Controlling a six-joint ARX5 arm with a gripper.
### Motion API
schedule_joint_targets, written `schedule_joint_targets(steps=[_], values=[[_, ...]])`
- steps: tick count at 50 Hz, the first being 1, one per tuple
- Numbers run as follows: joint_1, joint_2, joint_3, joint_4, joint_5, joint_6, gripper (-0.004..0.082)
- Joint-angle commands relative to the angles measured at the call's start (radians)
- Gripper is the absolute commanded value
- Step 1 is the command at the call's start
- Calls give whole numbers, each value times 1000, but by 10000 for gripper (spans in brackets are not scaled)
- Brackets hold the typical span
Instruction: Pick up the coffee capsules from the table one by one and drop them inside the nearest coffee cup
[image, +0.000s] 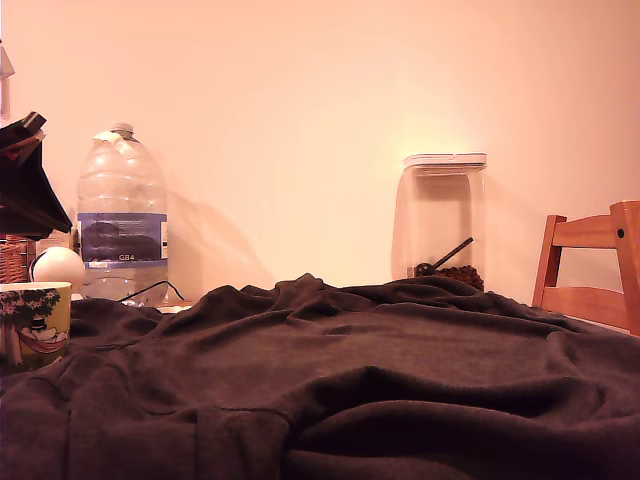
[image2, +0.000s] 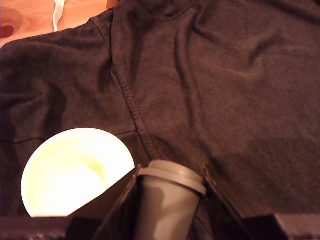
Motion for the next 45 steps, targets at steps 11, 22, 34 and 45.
schedule_joint_targets(steps=[11,22,34,45], values=[[-3,7,-21,5,-31,4,271],[8,6,-21,6,-76,0,270],[55,5,-21,50,-192,-53,269],[57,5,-21,65,-203,-60,269]])
